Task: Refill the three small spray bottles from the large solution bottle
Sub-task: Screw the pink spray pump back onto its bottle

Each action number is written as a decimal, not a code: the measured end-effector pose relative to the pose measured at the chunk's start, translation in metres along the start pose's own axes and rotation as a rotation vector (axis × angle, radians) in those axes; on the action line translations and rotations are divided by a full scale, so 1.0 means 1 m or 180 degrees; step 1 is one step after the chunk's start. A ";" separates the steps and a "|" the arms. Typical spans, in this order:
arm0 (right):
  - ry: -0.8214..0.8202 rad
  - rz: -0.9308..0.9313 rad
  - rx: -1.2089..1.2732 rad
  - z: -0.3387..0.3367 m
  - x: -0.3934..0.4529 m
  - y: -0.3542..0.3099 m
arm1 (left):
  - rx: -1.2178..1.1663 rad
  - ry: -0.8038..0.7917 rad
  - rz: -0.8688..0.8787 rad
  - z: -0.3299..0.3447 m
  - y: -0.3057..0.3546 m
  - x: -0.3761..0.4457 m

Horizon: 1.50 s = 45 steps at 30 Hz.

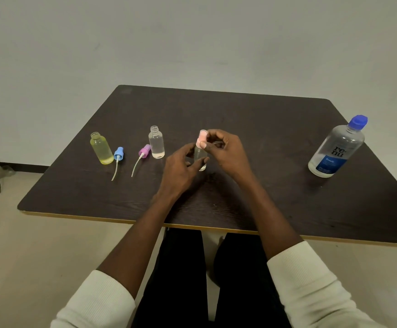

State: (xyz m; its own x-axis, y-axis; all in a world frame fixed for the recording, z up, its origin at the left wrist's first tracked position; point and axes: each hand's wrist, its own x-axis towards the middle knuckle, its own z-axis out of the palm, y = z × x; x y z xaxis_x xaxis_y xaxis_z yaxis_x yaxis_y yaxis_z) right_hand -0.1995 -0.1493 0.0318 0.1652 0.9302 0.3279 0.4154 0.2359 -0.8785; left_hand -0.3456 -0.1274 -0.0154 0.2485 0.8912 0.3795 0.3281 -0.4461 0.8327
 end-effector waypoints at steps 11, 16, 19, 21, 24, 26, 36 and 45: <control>-0.0344 0.0041 0.0197 -0.004 -0.001 -0.007 | 0.0044 0.0042 0.0001 0.000 0.002 0.001; 0.0009 0.0110 0.0204 0.003 0.001 -0.002 | 0.0107 0.0013 -0.0003 0.000 -0.001 0.001; 0.0091 0.0139 0.0031 0.007 0.003 0.003 | 0.0078 0.0001 0.0029 0.000 0.000 0.000; 0.0086 0.0161 0.0042 0.009 0.002 0.004 | 0.0041 -0.0011 0.0016 0.000 0.000 0.000; -0.0079 0.0222 0.0175 0.006 -0.001 0.004 | 0.0083 -0.0017 0.0010 0.000 0.000 0.001; -0.0180 0.0304 0.0424 0.002 -0.005 0.001 | 0.0094 0.0000 0.0007 0.000 0.001 0.001; 0.0193 0.0130 0.0099 0.012 -0.004 0.007 | 0.0055 0.0000 0.0020 -0.001 0.001 -0.001; 0.0295 0.0263 0.0477 0.010 -0.006 0.005 | 0.0059 0.0059 -0.0089 0.000 0.001 0.000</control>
State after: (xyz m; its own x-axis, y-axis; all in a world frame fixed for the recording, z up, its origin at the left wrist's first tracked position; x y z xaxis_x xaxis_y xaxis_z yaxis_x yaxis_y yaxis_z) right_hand -0.2072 -0.1504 0.0218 0.2778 0.9198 0.2771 0.2602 0.2056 -0.9434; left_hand -0.3452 -0.1273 -0.0147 0.2221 0.9047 0.3637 0.3515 -0.4222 0.8356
